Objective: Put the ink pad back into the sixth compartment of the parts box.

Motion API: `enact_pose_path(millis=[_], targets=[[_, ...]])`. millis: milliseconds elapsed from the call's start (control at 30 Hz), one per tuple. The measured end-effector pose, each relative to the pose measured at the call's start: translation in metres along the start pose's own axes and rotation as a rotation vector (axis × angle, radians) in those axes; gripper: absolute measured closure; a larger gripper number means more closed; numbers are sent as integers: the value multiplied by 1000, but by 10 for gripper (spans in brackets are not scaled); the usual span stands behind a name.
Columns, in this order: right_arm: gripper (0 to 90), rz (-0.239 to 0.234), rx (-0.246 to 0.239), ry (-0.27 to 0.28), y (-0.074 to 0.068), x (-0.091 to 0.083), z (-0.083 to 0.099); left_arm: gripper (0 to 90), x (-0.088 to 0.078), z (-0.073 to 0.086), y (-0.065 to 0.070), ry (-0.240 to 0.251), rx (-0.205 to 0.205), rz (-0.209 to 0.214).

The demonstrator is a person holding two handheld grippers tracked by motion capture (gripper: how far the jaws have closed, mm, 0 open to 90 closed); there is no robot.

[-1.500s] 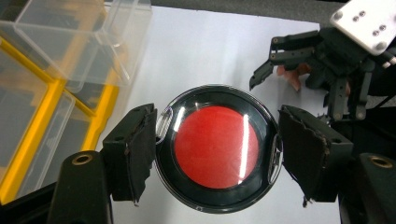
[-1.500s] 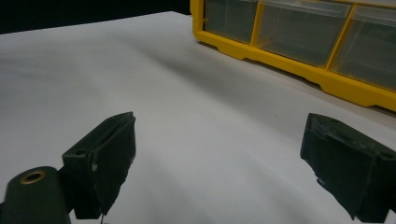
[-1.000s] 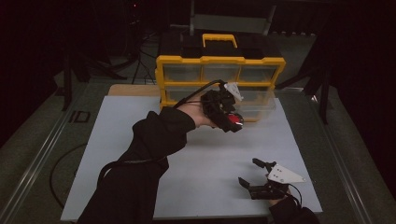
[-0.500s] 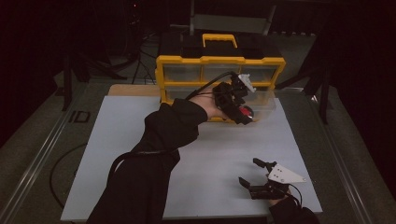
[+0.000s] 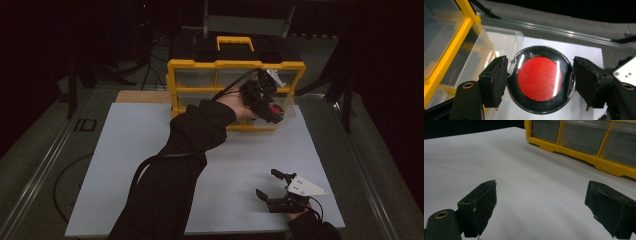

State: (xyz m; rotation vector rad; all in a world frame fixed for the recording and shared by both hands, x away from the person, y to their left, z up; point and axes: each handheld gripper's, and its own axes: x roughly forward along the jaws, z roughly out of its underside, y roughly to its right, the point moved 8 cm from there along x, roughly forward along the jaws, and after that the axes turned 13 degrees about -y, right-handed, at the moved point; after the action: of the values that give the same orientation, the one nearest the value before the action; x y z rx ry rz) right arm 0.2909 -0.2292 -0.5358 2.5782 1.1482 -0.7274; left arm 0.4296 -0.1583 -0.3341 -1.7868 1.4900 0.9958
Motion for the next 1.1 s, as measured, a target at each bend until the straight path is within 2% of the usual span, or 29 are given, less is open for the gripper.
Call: enact_pose_path(millis=[100, 167, 333, 367, 533, 600, 633, 733, 800, 833, 1000, 1100], targets=[[104, -2, 1, -2, 0, 1, 1, 307, 5, -2, -6, -1, -13, -19], [104, -7, -4, 0, -1, 2, 0, 307, 7, -4, -9, 11, -22, -12], [104, -5, -9, 0, -2, 3, 0, 307, 11, -8, -19, 32, -48, -27], [104, -5, -6, 1, -2, 2, -1, 307, 12, -9, -21, 40, -55, -47], [104, -9, -4, 2, -1, 2, 0, 307, 23, -9, -33, 56, -102, -54], [104, -11, -4, 2, -2, 3, 0, 307, 23, -9, -33, 56, -102, -54], [104, -12, -6, 3, -2, 2, 0, 307, 31, -8, -44, 52, -157, -71], [104, -15, 1, 6, -2, 2, 0, 307, 35, -10, -48, 75, -178, -65], [104, -16, 3, 7, -1, 2, 0, 307, 35, -10, -48, 75, -178, -65], [104, -16, 4, 5, -1, 3, 0, 307, 39, -13, -52, 82, -199, -69], [104, -21, 7, 9, -2, 2, 0, 307, 47, -16, -59, 89, -229, -64], [104, -24, 11, 11, -2, 2, 0, 307, 52, -17, -63, 85, -241, -80]])
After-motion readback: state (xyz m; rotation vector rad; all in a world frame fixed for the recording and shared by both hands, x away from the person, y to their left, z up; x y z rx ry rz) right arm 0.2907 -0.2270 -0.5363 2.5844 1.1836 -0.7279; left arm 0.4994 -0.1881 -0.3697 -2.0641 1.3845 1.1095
